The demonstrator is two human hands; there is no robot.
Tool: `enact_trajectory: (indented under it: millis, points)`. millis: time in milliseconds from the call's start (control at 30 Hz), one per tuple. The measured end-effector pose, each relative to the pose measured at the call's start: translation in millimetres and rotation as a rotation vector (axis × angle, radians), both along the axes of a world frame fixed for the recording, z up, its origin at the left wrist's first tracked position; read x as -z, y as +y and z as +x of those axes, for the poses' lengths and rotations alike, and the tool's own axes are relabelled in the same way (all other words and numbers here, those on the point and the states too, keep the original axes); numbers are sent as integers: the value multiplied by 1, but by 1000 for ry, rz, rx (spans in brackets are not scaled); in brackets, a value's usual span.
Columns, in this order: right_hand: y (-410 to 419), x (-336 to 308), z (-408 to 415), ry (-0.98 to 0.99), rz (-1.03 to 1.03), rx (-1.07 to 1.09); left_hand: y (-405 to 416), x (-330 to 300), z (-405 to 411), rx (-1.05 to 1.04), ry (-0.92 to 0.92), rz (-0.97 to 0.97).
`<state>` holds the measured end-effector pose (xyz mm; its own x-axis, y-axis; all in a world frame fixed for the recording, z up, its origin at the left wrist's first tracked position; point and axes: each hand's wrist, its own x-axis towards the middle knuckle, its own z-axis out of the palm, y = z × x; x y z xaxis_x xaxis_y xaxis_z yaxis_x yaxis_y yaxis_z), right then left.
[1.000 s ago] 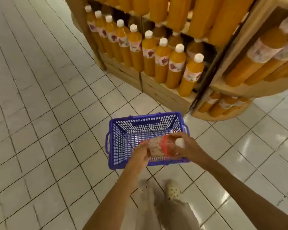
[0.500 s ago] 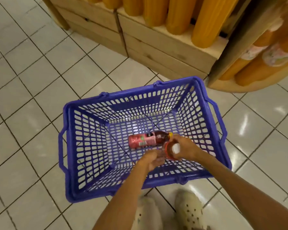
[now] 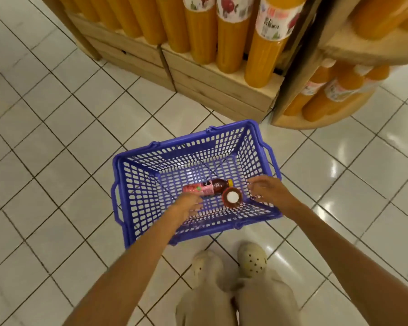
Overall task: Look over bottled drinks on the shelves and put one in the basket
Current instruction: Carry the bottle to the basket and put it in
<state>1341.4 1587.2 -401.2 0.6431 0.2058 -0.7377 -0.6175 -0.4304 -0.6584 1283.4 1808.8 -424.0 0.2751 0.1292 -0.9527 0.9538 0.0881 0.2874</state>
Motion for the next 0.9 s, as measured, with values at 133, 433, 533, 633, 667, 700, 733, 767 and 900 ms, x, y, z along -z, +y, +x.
enact_trajectory:
  millis: [133, 433, 533, 633, 667, 700, 733, 767, 900]
  points:
    - [-41, -224, -9, -65, 104, 109, 9, -214, -2, -12, -114, 126]
    - [-102, -532, -137, -244, 92, 266, -79, -561, -71, 242, -351, 107]
    - [-114, -552, -194, -287, 47, 418, -104, -582, -86, 416, -412, 12]
    - [-123, -550, -266, -283, 26, 628, -123, -577, -105, 569, -408, -71]
    - [-124, -546, -291, -268, 21, 727, -128, -572, -110, 622, -378, -105]
    - [-124, -541, -319, -243, 19, 832, -134, -566, -118, 703, -329, -142]
    - [-122, -536, -350, -216, 22, 935, -141, -560, -125, 801, -277, -181]
    - [-118, -532, -380, -185, 35, 1024, -152, -554, -133, 887, -221, -216]
    - [-92, -515, -506, -44, 70, 1370, -214, -537, -189, 1212, -88, -214]
